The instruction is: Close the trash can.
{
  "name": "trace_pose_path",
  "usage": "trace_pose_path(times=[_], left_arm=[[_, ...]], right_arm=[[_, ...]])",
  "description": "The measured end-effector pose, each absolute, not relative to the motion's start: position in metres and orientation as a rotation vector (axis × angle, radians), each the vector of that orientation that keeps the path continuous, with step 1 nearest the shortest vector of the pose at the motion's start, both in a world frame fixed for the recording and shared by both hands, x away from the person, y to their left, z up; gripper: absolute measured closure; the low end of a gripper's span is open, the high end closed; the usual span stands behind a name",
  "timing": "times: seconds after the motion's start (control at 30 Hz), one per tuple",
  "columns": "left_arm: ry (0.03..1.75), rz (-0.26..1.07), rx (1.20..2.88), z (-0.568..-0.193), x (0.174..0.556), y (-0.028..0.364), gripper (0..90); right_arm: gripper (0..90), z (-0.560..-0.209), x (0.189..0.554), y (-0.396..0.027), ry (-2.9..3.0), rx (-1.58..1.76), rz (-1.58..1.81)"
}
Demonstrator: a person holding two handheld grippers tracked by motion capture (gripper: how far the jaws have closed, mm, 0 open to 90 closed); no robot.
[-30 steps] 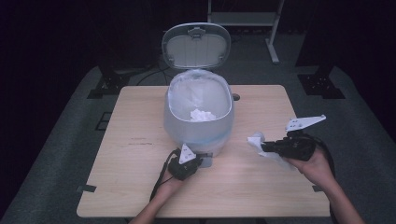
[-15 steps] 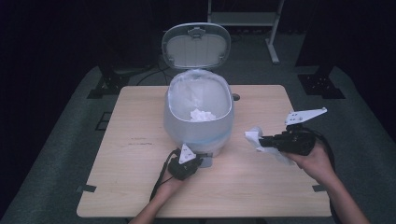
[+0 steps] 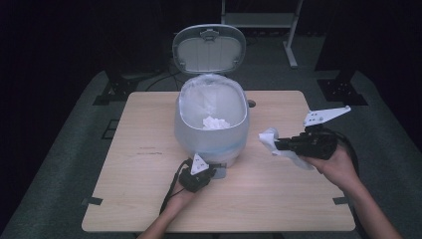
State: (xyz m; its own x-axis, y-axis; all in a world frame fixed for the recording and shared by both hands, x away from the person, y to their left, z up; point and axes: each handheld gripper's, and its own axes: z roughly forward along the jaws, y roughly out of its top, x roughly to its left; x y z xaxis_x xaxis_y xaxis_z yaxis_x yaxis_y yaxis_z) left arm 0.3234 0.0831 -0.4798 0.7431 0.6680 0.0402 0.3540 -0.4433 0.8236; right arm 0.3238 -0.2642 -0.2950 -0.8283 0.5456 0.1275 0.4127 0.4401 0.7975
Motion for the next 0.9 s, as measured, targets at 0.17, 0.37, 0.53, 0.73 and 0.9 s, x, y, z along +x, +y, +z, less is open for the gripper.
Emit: trace_pose_path(times=[0.17, 0.37, 0.53, 0.73, 0.9], left_arm=[[0.771, 0.457, 2.07, -0.48, 0.323, 0.083, 81.6], [0.77, 0.457, 2.072, -0.48, 0.323, 0.083, 81.6], [0.77, 0.458, 2.074, -0.48, 0.323, 0.083, 81.5], [0.771, 0.457, 2.074, -0.48, 0.323, 0.083, 81.6], [0.77, 0.457, 2.075, -0.479, 0.324, 0.083, 81.6]], right_arm=[[85.5, -0.286, 0.325, -0.263, 2.532, 0.838, 1.335], [85.5, -0.273, 0.326, -0.263, 2.52, 0.826, 1.347], [85.5, -0.264, 0.325, -0.26, 2.514, 0.809, 1.35], [85.5, -0.255, 0.325, -0.259, 2.507, 0.795, 1.363], [85.4, -0.251, 0.326, -0.26, 2.499, 0.798, 1.369]])
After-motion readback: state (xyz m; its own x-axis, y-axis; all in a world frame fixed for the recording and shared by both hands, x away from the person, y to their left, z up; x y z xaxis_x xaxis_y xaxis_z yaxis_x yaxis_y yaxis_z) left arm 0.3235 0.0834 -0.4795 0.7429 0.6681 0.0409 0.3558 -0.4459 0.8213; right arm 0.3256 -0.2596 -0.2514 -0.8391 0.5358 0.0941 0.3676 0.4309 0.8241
